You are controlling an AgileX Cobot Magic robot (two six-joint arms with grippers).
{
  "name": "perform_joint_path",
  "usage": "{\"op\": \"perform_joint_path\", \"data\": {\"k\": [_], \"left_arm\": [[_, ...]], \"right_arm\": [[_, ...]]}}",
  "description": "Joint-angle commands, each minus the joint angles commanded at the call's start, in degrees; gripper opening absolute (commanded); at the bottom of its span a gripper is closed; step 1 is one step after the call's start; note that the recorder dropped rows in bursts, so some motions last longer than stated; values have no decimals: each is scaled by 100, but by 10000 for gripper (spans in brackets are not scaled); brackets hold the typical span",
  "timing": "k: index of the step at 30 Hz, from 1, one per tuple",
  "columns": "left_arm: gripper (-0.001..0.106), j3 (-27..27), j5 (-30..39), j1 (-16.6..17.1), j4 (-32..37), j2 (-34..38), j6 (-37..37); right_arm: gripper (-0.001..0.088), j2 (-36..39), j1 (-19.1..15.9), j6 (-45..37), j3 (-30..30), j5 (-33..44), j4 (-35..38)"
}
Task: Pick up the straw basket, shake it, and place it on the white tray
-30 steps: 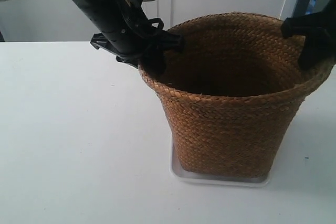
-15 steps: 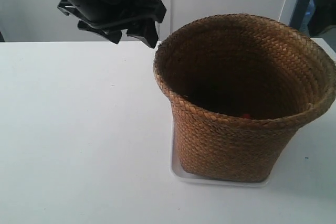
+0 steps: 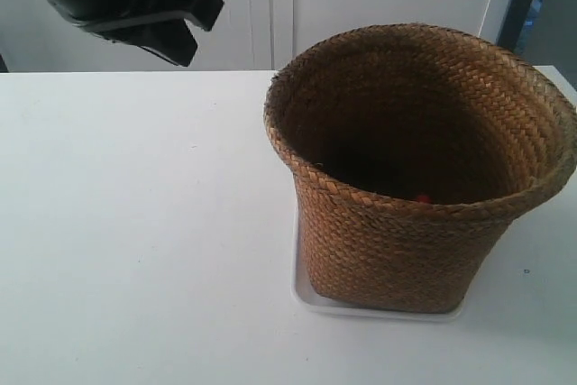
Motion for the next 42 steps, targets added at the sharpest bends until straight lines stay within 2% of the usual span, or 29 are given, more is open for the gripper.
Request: {"op": "perform_joint_path", "data": {"k": [6,9,15,18,25,37,39,42], "left_arm": [[7,1320,-1391,0,-19,-1055,0],[7,1834,-1893,0,-19,-1580,34],[7,2727,-2645,0,-19,-2407,286],[7,3017,-2636,0,-19,-2739,324],[7,3071,-2575,0,-19,-3032,324],[7,3071,-2585,12,81,-3030,352],[7,3071,-2547,243,266,-3107,555],[7,3093,-2274,774,266,-3194,597]], "right_arm": [[3,-516,0,0,537,75,36],[3,-669,0,0,580,232,23],[3,-817,0,0,580,293,23],[3,-815,0,0,580,281,23],[3,-815,0,0,580,281,23],[3,-815,0,0,580,281,23],[3,-815,0,0,580,281,23],[3,-815,0,0,580,267,23]]}}
